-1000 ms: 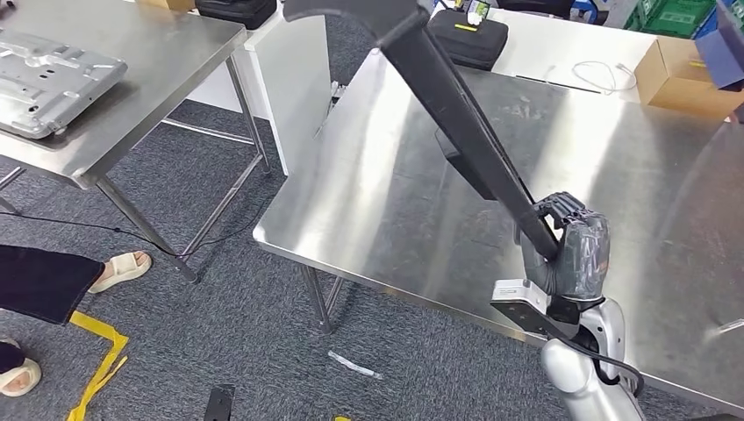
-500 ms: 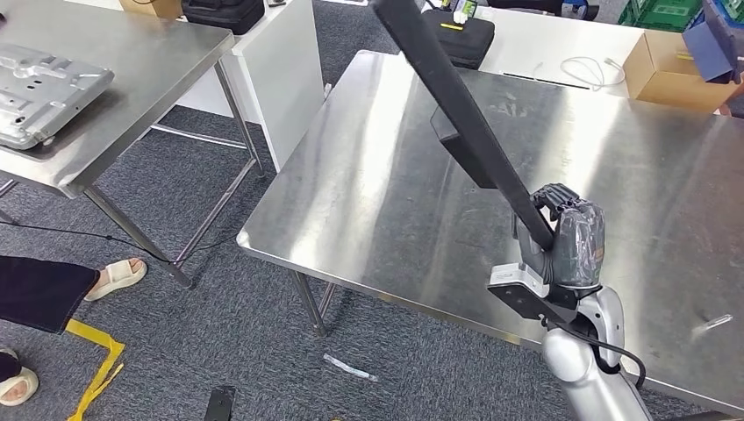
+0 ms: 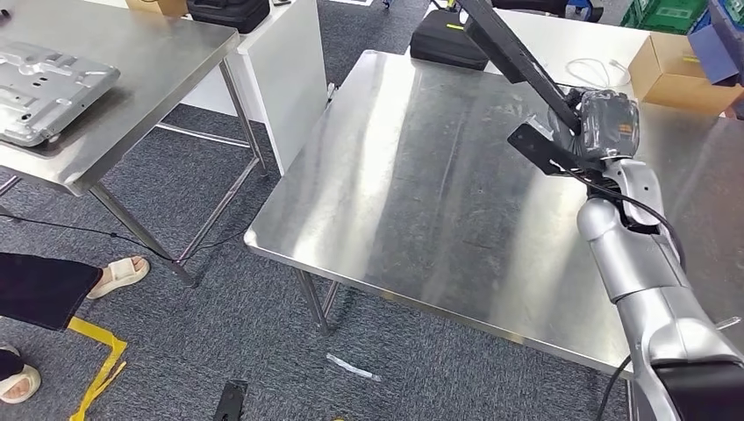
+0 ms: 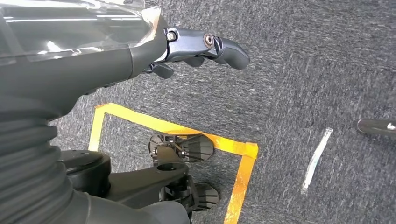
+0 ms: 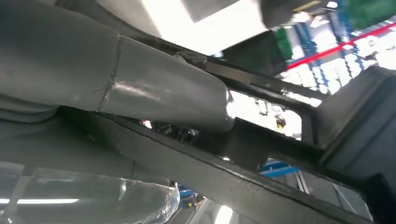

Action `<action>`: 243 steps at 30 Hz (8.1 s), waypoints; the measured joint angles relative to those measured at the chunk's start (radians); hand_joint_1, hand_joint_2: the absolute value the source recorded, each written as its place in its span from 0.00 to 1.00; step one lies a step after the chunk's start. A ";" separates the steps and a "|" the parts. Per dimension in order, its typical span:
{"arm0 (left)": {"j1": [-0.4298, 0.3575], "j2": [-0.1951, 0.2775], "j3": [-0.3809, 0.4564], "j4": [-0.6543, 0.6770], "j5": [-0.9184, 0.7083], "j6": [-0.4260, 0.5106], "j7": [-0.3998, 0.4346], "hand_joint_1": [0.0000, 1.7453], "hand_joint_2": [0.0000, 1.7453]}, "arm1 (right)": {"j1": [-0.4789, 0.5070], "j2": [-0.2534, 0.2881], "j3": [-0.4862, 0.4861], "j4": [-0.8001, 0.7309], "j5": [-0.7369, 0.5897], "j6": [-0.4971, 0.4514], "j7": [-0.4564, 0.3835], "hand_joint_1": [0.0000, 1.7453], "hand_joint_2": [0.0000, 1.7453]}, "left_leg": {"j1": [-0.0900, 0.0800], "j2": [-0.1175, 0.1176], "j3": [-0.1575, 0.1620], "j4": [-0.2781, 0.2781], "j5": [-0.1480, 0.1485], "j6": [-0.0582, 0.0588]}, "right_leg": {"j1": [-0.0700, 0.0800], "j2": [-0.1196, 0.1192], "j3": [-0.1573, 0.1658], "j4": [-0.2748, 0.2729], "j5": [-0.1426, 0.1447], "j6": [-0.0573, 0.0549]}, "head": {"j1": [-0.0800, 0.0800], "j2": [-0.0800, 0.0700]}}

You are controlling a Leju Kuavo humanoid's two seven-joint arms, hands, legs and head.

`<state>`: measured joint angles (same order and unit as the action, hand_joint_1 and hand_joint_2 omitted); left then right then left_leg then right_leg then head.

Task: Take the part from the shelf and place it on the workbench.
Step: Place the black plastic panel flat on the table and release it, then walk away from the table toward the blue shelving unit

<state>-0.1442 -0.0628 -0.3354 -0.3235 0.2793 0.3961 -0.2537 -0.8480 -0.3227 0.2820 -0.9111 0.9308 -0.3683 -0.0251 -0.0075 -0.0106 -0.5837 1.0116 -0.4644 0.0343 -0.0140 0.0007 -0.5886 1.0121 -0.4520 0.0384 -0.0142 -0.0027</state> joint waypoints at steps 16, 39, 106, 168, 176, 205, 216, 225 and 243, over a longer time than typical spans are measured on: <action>-0.015 0.003 -0.029 0.000 0.013 0.010 0.003 0.00 1.00 | -0.179 -0.034 0.083 0.379 0.139 -0.217 0.086 1.00 0.00 | -0.001 -0.001 -0.001 0.001 0.000 0.002 | -0.002 -0.001 -0.004 -0.001 0.001 0.002 | 0.000 0.000; -0.013 0.003 -0.056 0.001 0.005 -0.009 -0.014 0.00 1.00 | 0.070 -0.024 0.161 0.495 0.404 -0.260 0.246 0.00 0.00 | -0.001 0.000 -0.001 0.001 0.000 0.002 | -0.002 -0.001 -0.003 -0.001 0.001 0.002 | 0.000 0.000; 0.032 0.018 -0.101 0.005 0.095 -0.030 -0.064 0.00 0.00 | 0.050 -0.417 -0.374 0.278 -0.331 -0.322 -0.114 0.00 0.00 | -0.003 -0.009 -0.001 0.003 -0.006 0.010 | -0.003 -0.006 0.000 -0.002 -0.002 0.006 | 0.000 0.000; 0.023 0.018 -0.097 0.006 0.133 -0.027 -0.056 0.00 0.00 | 0.343 -0.332 -0.561 -0.203 -0.580 -0.259 -0.270 0.00 0.00 | -0.048 0.008 0.004 0.032 -0.038 0.065 | -0.009 0.002 -0.053 0.038 0.018 0.026 | -0.014 0.000; 0.025 0.009 -0.099 0.006 0.132 -0.030 -0.056 0.00 0.00 | 0.329 -0.336 -0.558 -0.195 -0.583 -0.259 -0.270 0.00 0.00 | -0.034 0.009 -0.007 -0.009 0.019 0.069 | -0.013 -0.001 -0.140 0.283 -0.109 0.038 | -0.008 0.000; 0.015 0.011 -0.104 0.007 0.129 -0.030 -0.063 0.00 0.00 | 0.319 -0.342 -0.552 -0.171 -0.627 -0.274 -0.284 0.00 0.00 | -0.017 0.007 -0.013 0.007 0.017 0.062 | -0.025 -0.001 -0.118 0.202 -0.090 0.040 | 0.000 0.000; 0.018 0.011 -0.105 0.008 0.130 -0.030 -0.066 0.00 0.00 | 0.355 -0.348 -0.563 -0.168 -0.671 -0.284 -0.285 0.00 0.00 | -0.027 0.004 -0.087 0.016 0.085 0.033 | -0.005 0.000 0.085 -0.015 -0.058 0.024 | 0.004 0.000; 0.019 0.013 -0.105 0.011 0.134 -0.030 -0.068 0.00 0.00 | 0.382 -0.341 -0.573 -0.163 -0.702 -0.284 -0.299 0.00 0.00 | 0.017 0.004 -0.062 0.206 -0.054 -0.013 | -0.019 -0.003 -0.009 -0.015 0.027 0.009 | 0.001 0.000; 0.019 0.015 -0.104 0.014 0.129 -0.027 -0.074 0.00 0.00 | 0.583 -0.205 -0.687 -0.157 -0.752 -0.294 -0.324 0.00 0.00 | -0.013 0.008 -0.073 -0.002 0.083 0.036 | -0.008 -0.005 0.105 0.004 -0.071 0.053 | 0.020 0.000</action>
<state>-0.1256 -0.0473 -0.4395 -0.3094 0.4085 0.3691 -0.3274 -0.2653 -0.5282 -0.4052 -1.0684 0.1789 -0.6622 -0.3489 -0.0209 -0.0022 -0.6563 1.0098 -0.3813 0.0700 -0.0224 -0.0039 -0.4839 1.0162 -0.5233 0.0917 0.0056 -0.0027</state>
